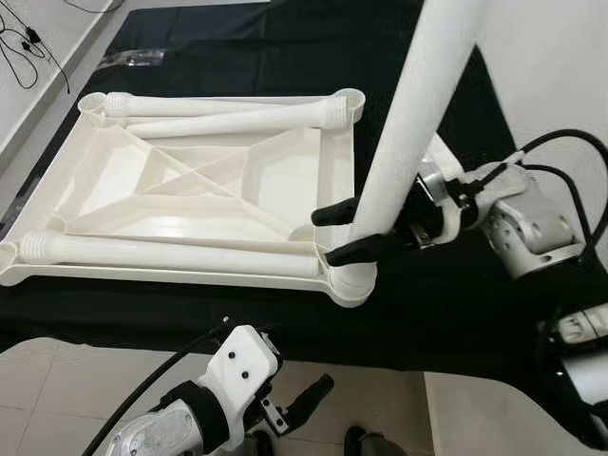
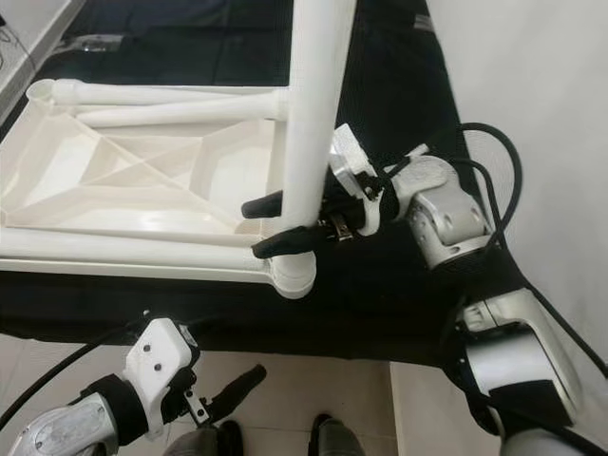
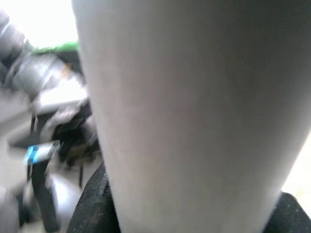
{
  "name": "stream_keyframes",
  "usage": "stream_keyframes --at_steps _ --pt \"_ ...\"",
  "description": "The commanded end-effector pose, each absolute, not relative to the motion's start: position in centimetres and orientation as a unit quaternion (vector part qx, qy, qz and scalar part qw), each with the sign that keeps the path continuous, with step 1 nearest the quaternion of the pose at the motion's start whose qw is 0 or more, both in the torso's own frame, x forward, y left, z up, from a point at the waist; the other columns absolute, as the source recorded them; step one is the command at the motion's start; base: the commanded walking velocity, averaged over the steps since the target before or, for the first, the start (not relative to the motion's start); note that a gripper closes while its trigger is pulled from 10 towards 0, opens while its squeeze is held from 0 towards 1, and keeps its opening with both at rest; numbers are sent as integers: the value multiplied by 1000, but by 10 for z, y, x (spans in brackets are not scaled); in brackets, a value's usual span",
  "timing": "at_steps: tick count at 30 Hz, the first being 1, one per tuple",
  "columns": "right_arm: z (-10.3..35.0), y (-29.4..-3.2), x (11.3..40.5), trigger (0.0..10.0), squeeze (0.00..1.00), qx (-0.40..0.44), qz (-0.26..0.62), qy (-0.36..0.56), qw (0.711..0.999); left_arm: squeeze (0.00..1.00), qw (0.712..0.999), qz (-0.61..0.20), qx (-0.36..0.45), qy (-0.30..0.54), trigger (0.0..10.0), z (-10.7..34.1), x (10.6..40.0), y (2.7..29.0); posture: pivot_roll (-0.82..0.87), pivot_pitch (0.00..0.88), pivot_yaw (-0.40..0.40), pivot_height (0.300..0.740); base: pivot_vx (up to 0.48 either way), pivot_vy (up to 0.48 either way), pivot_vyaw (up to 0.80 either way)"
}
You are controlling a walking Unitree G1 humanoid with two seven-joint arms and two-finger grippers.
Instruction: Building children table
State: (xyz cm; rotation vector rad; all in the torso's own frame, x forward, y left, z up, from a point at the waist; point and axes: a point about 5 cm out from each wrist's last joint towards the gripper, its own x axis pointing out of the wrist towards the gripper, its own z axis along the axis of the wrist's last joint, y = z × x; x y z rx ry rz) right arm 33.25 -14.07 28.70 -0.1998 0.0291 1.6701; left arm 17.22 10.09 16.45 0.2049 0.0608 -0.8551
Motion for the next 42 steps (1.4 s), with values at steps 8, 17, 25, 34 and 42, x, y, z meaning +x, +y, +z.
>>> stream_keyframes --at_steps 8,17,25,34,42 --pt "283 -149 342 10000 0 13 721 52 691 0 905 -412 95 46 10000 157 170 100 80 302 18 740 0 0 0" --pt "281 -147 340 10000 0 -65 718 -7 693 0 904 -414 96 46 10000 156 170 101 81 294 18 740 0 0 0" --pt "267 -149 323 10000 0 -141 749 16 647 0 904 -415 96 46 10000 155 169 101 80 292 18 740 0 0 0" --pt "251 -148 316 10000 0 -217 753 53 619 0 904 -415 95 45 10000 156 170 100 80 296 18 740 0 0 0" --pt "251 -148 321 10000 0 -230 736 70 633 0 905 -413 94 43 10000 157 170 100 78 303 16 740 0 0 0"
